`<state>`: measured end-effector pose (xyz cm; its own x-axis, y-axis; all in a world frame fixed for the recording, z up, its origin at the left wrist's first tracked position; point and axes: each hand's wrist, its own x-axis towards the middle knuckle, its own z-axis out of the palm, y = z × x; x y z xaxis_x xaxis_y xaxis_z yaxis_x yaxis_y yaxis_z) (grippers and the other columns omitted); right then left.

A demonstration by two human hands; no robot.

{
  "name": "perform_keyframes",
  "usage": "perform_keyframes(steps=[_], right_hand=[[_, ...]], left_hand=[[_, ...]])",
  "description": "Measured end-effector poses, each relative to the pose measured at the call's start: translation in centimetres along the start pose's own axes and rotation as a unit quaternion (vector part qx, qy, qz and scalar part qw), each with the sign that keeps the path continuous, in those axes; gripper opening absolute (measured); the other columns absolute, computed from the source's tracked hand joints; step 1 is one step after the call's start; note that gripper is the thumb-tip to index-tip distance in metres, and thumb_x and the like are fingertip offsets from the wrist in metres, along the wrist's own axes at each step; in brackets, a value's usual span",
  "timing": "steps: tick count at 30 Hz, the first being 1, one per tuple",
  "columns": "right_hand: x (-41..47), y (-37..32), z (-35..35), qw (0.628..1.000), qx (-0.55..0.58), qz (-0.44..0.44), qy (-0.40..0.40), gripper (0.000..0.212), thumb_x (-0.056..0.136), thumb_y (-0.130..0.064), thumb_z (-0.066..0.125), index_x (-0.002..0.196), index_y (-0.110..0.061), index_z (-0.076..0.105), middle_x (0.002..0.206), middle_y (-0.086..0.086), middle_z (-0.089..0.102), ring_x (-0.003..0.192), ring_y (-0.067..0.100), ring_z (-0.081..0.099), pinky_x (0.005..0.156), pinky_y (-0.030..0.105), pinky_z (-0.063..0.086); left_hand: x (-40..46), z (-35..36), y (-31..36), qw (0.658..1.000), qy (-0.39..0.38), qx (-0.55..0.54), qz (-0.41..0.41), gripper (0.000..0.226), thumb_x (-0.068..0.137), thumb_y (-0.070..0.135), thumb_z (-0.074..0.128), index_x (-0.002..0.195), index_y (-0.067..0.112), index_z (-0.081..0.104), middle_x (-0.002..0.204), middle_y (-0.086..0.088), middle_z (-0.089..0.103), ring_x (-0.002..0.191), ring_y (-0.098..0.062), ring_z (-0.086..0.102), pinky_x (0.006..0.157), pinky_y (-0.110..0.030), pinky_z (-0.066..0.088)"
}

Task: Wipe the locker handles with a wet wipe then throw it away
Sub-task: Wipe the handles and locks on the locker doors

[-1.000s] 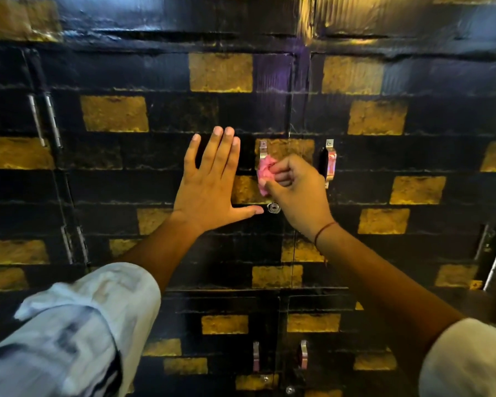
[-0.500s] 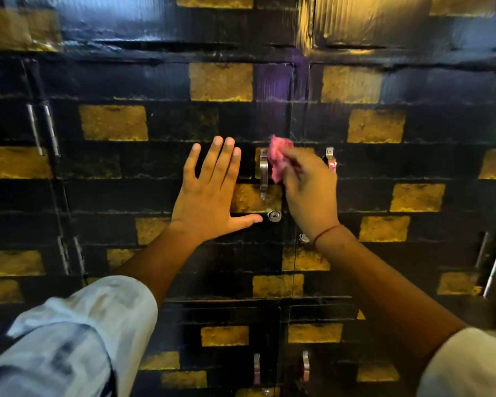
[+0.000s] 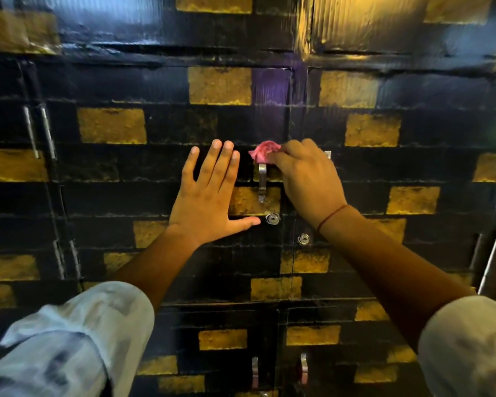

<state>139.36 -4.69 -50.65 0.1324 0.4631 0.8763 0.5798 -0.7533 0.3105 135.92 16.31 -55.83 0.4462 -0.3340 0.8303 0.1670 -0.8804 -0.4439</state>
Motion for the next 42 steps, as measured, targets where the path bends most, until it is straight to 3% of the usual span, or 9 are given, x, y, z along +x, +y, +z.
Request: perform_keyframes(steps=[6, 8, 10, 14, 20, 24, 28, 35, 42], right_hand=[[-2.7, 2.5, -4.1, 0.972, 0.144, 0.163, 0.089, 0.03, 0.086, 0.0, 0.062, 0.105, -0.02, 0.075, 0.101, 0.002, 0.072, 0.095, 0.016, 0.058, 0.085, 0.027, 0.045], [-3.5, 4.4, -5.1, 0.93, 0.208, 0.289, 0.09, 0.018, 0.092, -0.012, 0.064, 0.102, -0.02, 0.077, 0.1, 0.001, 0.075, 0.093, 0.011, 0.064, 0.085, 0.02, 0.046], [-4.1, 5.4, -5.1, 0.87, 0.319, 0.376, 0.028, 0.016, 0.092, -0.026, 0.069, 0.078, -0.023, 0.077, 0.079, 0.0, 0.075, 0.076, 0.01, 0.066, 0.076, 0.03, 0.052], [-4.5, 5.4, -3.9, 0.783, 0.452, 0.428, -0.013, 0.019, 0.091, -0.027, 0.071, 0.074, -0.018, 0.069, 0.076, 0.008, 0.075, 0.073, 0.019, 0.069, 0.067, 0.034, 0.053], [-5.8, 5.0, -2.4, 0.865, 0.337, 0.371, 0.039, 0.015, 0.084, -0.023, 0.076, 0.08, -0.014, 0.064, 0.074, -0.002, 0.069, 0.069, 0.011, 0.066, 0.064, 0.028, 0.055], [-2.2, 5.5, -1.8, 0.812, 0.377, 0.434, 0.107, 0.016, 0.082, -0.033, 0.075, 0.08, -0.02, 0.067, 0.068, -0.001, 0.072, 0.064, 0.008, 0.07, 0.069, 0.029, 0.058], [-3.1, 5.2, -2.3, 0.844, 0.32, 0.427, 0.056, 0.025, 0.085, -0.041, 0.074, 0.076, -0.017, 0.073, 0.066, -0.007, 0.069, 0.063, 0.002, 0.064, 0.062, 0.019, 0.048], [-0.3, 6.3, -3.7, 0.869, 0.194, 0.446, -0.094, 0.042, 0.079, -0.057, 0.068, 0.09, -0.017, 0.071, 0.092, 0.006, 0.072, 0.086, 0.028, 0.068, 0.078, 0.039, 0.057], [-3.9, 5.8, -4.4, 0.876, 0.265, 0.386, -0.115, 0.034, 0.086, -0.045, 0.07, 0.056, -0.031, 0.069, 0.065, -0.015, 0.066, 0.072, 0.008, 0.064, 0.075, 0.032, 0.055]], left_hand=[[1.6, -2.2, 1.2, 0.996, 0.026, -0.076, -0.038, 0.118, 0.076, 0.09, 0.048, 0.155, 0.004, 0.033, 0.159, -0.019, 0.033, 0.15, -0.038, 0.028, 0.123, -0.059, 0.015], [3.2, -3.5, 3.1, 0.995, 0.049, -0.089, 0.001, 0.118, 0.075, 0.09, 0.048, 0.156, 0.004, 0.034, 0.157, -0.018, 0.037, 0.147, -0.038, 0.033, 0.123, -0.057, 0.017], [5.2, -4.3, 5.6, 0.996, 0.045, -0.068, 0.039, 0.121, 0.076, 0.092, 0.042, 0.159, 0.004, 0.027, 0.163, -0.018, 0.03, 0.151, -0.037, 0.026, 0.124, -0.057, 0.016], [7.5, -3.6, 8.5, 0.998, -0.006, -0.016, 0.059, 0.129, 0.074, 0.096, 0.04, 0.162, 0.004, 0.015, 0.169, -0.019, 0.012, 0.157, -0.037, 0.009, 0.125, -0.06, 0.009], [7.6, -2.5, 8.6, 0.998, -0.008, 0.015, 0.063, 0.131, 0.075, 0.098, 0.034, 0.162, 0.003, 0.008, 0.169, -0.02, 0.004, 0.157, -0.038, 0.003, 0.125, -0.059, 0.008], [7.7, -2.4, 8.8, 0.998, -0.017, 0.023, 0.064, 0.132, 0.074, 0.099, 0.033, 0.162, 0.004, 0.007, 0.17, -0.021, 0.004, 0.157, -0.038, 0.002, 0.125, -0.058, 0.009], [7.5, -2.6, 8.5, 0.997, -0.014, 0.016, 0.07, 0.133, 0.074, 0.098, 0.036, 0.162, 0.003, 0.008, 0.17, -0.02, 0.005, 0.157, -0.037, 0.004, 0.126, -0.055, 0.009], [8.0, -3.0, 6.7, 0.993, -0.004, 0.041, 0.107, 0.125, 0.076, 0.097, 0.036, 0.16, 0.004, 0.021, 0.168, -0.015, 0.02, 0.155, -0.032, 0.021, 0.114, -0.046, 0.025], [8.0, -2.8, 6.3, 0.992, 0.001, 0.054, 0.115, 0.123, 0.079, 0.096, 0.032, 0.159, 0.004, 0.022, 0.168, -0.015, 0.019, 0.155, -0.032, 0.018, 0.113, -0.048, 0.026]])
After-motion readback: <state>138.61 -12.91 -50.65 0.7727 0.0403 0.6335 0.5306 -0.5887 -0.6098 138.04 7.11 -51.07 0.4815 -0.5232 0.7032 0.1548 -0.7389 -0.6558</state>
